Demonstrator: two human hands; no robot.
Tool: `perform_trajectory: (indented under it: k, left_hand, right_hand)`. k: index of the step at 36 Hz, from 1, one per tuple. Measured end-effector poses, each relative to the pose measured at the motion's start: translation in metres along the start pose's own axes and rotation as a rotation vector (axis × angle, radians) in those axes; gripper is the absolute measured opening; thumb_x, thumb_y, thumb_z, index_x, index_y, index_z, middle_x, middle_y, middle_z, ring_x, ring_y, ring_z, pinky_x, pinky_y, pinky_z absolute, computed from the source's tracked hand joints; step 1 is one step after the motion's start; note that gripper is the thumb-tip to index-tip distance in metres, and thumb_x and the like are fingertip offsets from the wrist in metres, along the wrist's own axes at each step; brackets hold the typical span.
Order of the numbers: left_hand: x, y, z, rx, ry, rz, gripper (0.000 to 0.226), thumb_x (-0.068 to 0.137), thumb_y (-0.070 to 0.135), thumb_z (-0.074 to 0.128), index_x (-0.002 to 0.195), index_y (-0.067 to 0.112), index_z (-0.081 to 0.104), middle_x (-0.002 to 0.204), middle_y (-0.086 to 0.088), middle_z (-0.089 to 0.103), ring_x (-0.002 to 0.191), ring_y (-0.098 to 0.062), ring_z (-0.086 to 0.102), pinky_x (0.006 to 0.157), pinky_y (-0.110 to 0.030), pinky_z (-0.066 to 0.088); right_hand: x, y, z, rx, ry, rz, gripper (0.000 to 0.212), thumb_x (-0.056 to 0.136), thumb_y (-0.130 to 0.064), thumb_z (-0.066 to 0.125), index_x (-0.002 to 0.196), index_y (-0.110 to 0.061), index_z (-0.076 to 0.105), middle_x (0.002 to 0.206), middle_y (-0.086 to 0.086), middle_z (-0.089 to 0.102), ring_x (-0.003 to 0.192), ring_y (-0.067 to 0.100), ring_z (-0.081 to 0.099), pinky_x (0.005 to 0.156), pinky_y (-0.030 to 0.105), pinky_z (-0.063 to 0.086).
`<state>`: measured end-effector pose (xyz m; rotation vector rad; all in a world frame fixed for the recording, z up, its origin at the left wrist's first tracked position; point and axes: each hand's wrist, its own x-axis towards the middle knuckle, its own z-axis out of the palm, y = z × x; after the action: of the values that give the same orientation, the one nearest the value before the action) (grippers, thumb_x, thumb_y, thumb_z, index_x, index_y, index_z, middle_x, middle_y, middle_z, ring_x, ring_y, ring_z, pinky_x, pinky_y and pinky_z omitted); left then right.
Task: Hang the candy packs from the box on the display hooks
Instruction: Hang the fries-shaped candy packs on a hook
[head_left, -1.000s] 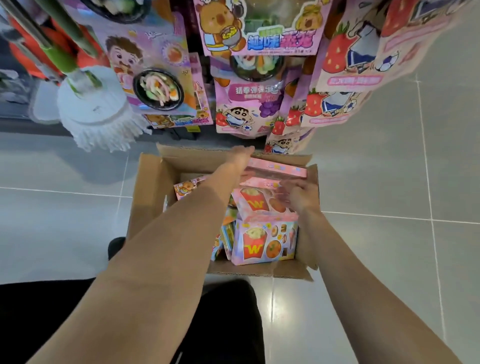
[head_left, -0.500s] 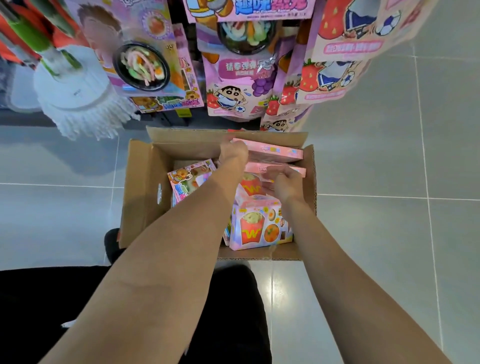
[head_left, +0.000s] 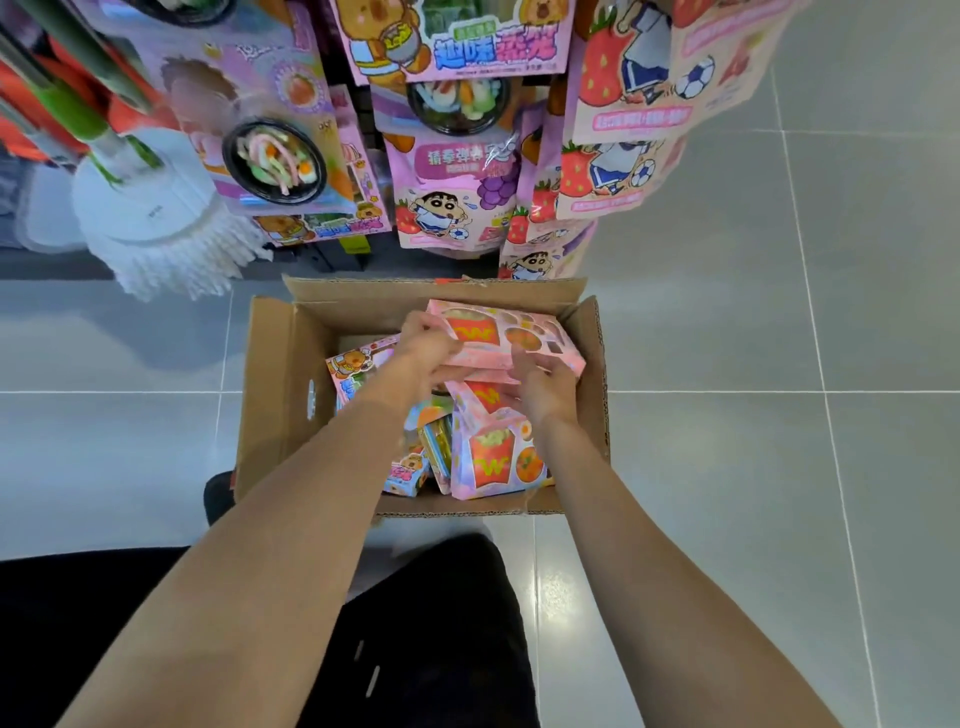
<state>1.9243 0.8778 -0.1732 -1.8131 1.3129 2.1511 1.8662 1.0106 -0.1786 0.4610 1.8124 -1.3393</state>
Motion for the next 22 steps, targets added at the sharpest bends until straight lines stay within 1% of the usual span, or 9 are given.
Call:
perform_trajectory:
  k: [4, 5, 7, 10, 11, 13, 16, 18, 22]
  left_hand:
    - [-0.022, -0.005, -0.03, 0.003, -0.1, 0.024, 0.046, 0.093, -0.011, 0.056, 0.123, 0.017, 0.034, 0.111, -0.006, 0.054, 0.083, -0.023, 0.066, 0.06, -0.035, 0.062]
    - [-0.027, -0.005, -0.037, -0.002, -0.121, 0.022, 0.049, 0.093, -0.012, 0.055, 0.125, 0.019, 0.033, 0.111, -0.006, 0.056, 0.085, -0.023, 0.067, 0.06, -0.033, 0.062]
    - [-0.033, -0.005, -0.051, -0.02, -0.146, 0.012, 0.052, 0.094, -0.012, 0.054, 0.127, 0.021, 0.034, 0.117, -0.009, 0.058, 0.092, -0.025, 0.067, 0.073, -0.036, 0.062]
    - [-0.038, -0.006, -0.071, -0.03, -0.184, -0.004, 0.058, 0.093, -0.013, 0.054, 0.137, 0.02, 0.036, 0.123, -0.014, 0.063, 0.102, -0.031, 0.069, 0.093, -0.046, 0.056]
    - [-0.04, -0.007, -0.077, -0.021, -0.208, 0.002, 0.061, 0.093, -0.012, 0.056, 0.14, 0.02, 0.036, 0.126, -0.015, 0.063, 0.104, -0.032, 0.07, 0.093, -0.046, 0.057]
    - [-0.048, -0.007, -0.086, 0.009, -0.247, 0.02, 0.064, 0.092, -0.012, 0.057, 0.141, 0.024, 0.036, 0.127, -0.013, 0.066, 0.105, -0.03, 0.071, 0.089, -0.043, 0.059]
    - [-0.058, -0.003, -0.097, 0.052, -0.307, 0.036, 0.07, 0.088, -0.014, 0.061, 0.138, 0.03, 0.04, 0.126, -0.008, 0.068, 0.108, -0.027, 0.07, 0.087, -0.044, 0.059]
    - [-0.066, 0.002, -0.1, 0.081, -0.329, 0.049, 0.068, 0.088, -0.015, 0.061, 0.134, 0.032, 0.043, 0.123, -0.006, 0.069, 0.106, -0.025, 0.071, 0.085, -0.042, 0.06]
    - [-0.08, 0.015, -0.106, 0.186, -0.245, 0.116, 0.059, 0.086, -0.015, 0.061, 0.127, 0.025, 0.047, 0.114, -0.006, 0.071, 0.101, -0.025, 0.069, 0.086, -0.042, 0.058]
  right_hand:
    - [-0.006, 0.006, 0.006, 0.051, 0.083, 0.033, 0.063, 0.085, -0.042, 0.075, 0.133, -0.019, 0.042, 0.131, 0.013, 0.056, 0.114, 0.034, 0.062, 0.095, 0.05, 0.055]
    - [-0.007, 0.009, 0.008, 0.047, 0.105, 0.026, 0.066, 0.084, -0.041, 0.076, 0.134, -0.018, 0.039, 0.137, 0.013, 0.052, 0.116, 0.034, 0.06, 0.096, 0.051, 0.054]
    - [-0.013, 0.01, 0.01, 0.078, 0.18, 0.013, 0.068, 0.086, -0.035, 0.076, 0.136, -0.013, 0.035, 0.142, 0.014, 0.047, 0.12, 0.035, 0.057, 0.1, 0.052, 0.051]
    - [-0.02, 0.014, 0.007, 0.154, 0.347, -0.016, 0.068, 0.087, -0.03, 0.076, 0.137, -0.009, 0.035, 0.138, 0.015, 0.051, 0.119, 0.033, 0.057, 0.098, 0.038, 0.049]
    - [-0.022, 0.016, 0.006, 0.19, 0.392, -0.024, 0.07, 0.085, -0.028, 0.078, 0.137, -0.008, 0.036, 0.137, 0.014, 0.053, 0.119, 0.032, 0.058, 0.097, 0.038, 0.05]
    - [-0.027, 0.018, 0.004, 0.241, 0.434, -0.025, 0.07, 0.084, -0.026, 0.079, 0.139, -0.01, 0.039, 0.136, 0.013, 0.057, 0.117, 0.035, 0.061, 0.098, 0.048, 0.053]
    - [-0.032, 0.021, 0.004, 0.334, 0.303, -0.005, 0.053, 0.092, -0.026, 0.069, 0.141, -0.022, 0.048, 0.127, 0.007, 0.064, 0.107, 0.03, 0.067, 0.088, 0.052, 0.058]
    - [-0.039, 0.019, 0.003, 0.325, 0.259, -0.034, 0.039, 0.092, -0.028, 0.069, 0.13, -0.027, 0.06, 0.117, 0.006, 0.07, 0.099, 0.026, 0.07, 0.081, 0.049, 0.061]
    - [-0.06, 0.008, 0.002, 0.417, 0.216, -0.067, 0.029, 0.092, -0.017, 0.071, 0.12, -0.019, 0.067, 0.106, 0.007, 0.073, 0.093, 0.024, 0.073, 0.074, 0.043, 0.063]
